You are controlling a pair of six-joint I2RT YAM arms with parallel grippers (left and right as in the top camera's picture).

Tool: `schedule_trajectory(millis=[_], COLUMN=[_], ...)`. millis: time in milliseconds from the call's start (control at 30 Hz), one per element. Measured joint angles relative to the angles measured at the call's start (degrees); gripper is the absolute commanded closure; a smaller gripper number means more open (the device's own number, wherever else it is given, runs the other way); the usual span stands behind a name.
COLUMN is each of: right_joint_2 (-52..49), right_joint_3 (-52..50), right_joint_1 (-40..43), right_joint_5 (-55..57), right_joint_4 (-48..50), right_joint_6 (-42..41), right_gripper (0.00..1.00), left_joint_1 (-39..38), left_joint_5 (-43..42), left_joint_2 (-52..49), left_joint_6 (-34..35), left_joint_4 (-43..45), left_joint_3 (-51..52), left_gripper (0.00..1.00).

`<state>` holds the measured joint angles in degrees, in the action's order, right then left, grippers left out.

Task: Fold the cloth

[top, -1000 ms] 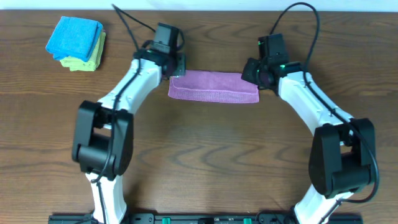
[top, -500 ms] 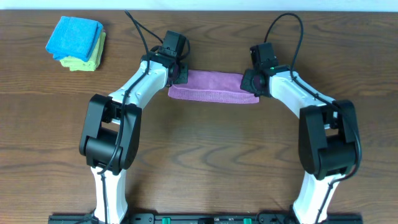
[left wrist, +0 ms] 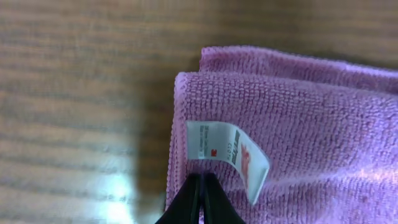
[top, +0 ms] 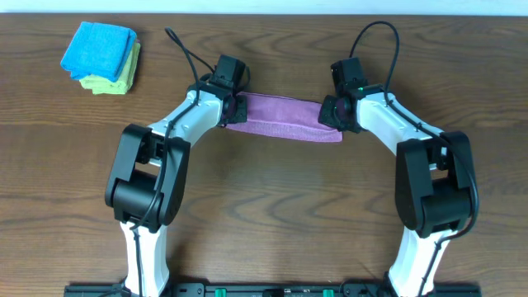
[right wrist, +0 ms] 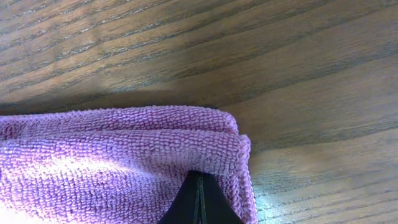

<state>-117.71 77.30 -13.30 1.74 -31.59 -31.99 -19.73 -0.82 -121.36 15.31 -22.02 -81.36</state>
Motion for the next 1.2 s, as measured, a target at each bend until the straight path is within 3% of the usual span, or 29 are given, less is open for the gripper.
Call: schedule_trajectory(millis=[233,600,1200], right_joint_2=[0.0,0.0,0.5], right_joint_3=[0.0,0.2,1.1], right_joint_1=[-0.2,-0.5,-0.6], right_joint_5=[0.2,-0.7,-3.8], right_joint_4=[0.0,-1.4,-12.1], right_joint_6=[0.0,0.0,-0.9], right_gripper=[0.98,0.98,0.99], left_joint_1=[0.0,-0.3,-0.4], left_joint_5=[0.0,0.0,-0.1], left_joint_2=[0.1,1.7,1.8], left_joint_6=[0.7,3.1,4.2], left_joint_4=[0.7,-14.2,-17.3], left_joint_3=[0.6,-0.2,-0.3], left_gripper=[0.94,0.94,0.94])
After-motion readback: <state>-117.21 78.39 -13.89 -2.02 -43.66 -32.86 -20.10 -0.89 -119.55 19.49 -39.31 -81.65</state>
